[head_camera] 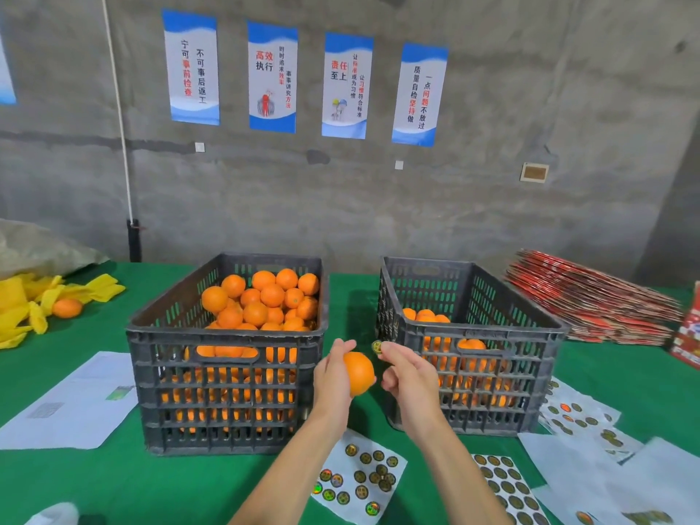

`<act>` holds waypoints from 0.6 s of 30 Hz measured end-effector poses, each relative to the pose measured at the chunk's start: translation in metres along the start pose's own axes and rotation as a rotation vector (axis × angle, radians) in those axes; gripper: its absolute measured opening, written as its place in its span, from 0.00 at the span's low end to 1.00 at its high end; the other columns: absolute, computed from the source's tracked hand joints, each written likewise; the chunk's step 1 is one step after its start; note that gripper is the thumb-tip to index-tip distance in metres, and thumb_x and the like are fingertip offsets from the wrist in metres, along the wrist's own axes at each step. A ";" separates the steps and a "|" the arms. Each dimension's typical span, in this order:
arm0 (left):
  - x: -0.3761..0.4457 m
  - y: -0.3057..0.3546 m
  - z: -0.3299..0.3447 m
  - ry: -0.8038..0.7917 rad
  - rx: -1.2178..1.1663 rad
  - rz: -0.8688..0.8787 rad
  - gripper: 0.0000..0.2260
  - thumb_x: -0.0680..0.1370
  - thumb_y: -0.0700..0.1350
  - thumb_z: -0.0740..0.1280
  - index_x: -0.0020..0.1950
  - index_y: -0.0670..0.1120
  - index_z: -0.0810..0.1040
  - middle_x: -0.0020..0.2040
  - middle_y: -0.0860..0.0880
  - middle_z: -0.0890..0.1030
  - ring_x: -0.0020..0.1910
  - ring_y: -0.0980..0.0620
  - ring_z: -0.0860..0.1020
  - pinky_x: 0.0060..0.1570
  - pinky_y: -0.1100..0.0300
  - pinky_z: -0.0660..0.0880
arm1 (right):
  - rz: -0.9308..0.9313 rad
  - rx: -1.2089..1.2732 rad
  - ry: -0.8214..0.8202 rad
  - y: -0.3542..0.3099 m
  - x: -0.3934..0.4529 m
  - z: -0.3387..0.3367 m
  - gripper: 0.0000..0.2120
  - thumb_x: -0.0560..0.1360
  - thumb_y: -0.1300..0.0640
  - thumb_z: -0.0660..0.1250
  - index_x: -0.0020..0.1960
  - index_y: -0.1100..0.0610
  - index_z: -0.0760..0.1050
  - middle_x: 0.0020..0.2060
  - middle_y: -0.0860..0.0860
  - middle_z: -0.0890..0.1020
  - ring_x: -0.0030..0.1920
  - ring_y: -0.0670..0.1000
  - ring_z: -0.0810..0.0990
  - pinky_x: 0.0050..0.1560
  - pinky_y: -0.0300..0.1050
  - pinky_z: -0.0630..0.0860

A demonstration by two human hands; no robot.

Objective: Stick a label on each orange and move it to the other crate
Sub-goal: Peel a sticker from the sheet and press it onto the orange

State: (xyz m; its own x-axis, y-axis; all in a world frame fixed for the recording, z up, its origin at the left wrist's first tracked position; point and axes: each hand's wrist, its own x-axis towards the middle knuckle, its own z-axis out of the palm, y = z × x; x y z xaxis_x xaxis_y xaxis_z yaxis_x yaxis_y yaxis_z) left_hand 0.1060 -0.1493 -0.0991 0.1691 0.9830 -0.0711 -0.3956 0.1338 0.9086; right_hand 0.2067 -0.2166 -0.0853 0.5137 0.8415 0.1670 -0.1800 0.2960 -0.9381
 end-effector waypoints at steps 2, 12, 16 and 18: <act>0.001 0.005 0.003 -0.015 0.001 0.023 0.18 0.85 0.58 0.59 0.51 0.54 0.88 0.64 0.43 0.79 0.59 0.41 0.80 0.61 0.39 0.79 | 0.005 -0.048 -0.073 -0.006 -0.002 0.000 0.05 0.78 0.58 0.72 0.49 0.57 0.87 0.35 0.55 0.79 0.29 0.49 0.68 0.32 0.43 0.67; 0.001 0.039 0.021 -0.099 0.150 0.303 0.06 0.81 0.53 0.68 0.49 0.60 0.86 0.50 0.59 0.84 0.54 0.53 0.82 0.54 0.53 0.79 | 0.087 -0.214 -0.104 -0.044 0.013 0.010 0.14 0.75 0.46 0.75 0.59 0.45 0.82 0.48 0.52 0.86 0.38 0.49 0.83 0.44 0.47 0.84; 0.007 0.060 0.033 -0.192 0.222 0.425 0.07 0.83 0.55 0.65 0.56 0.62 0.84 0.54 0.61 0.83 0.53 0.61 0.82 0.49 0.64 0.78 | 0.287 0.001 -0.379 -0.060 0.029 0.013 0.16 0.80 0.45 0.68 0.64 0.50 0.81 0.56 0.59 0.85 0.56 0.60 0.86 0.60 0.58 0.81; 0.019 0.071 0.043 -0.261 0.293 0.423 0.09 0.85 0.57 0.62 0.60 0.63 0.81 0.58 0.61 0.81 0.54 0.63 0.81 0.54 0.64 0.77 | 0.192 0.060 -0.365 -0.067 0.041 0.014 0.17 0.81 0.47 0.69 0.66 0.54 0.79 0.56 0.61 0.85 0.55 0.62 0.85 0.56 0.54 0.83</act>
State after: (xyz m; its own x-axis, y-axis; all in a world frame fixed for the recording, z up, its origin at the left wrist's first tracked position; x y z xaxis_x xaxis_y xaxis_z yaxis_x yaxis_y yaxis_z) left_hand 0.1203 -0.1267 -0.0180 0.2824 0.8750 0.3933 -0.2168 -0.3412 0.9146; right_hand 0.2282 -0.1952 -0.0113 0.1369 0.9858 0.0972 -0.2975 0.1345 -0.9452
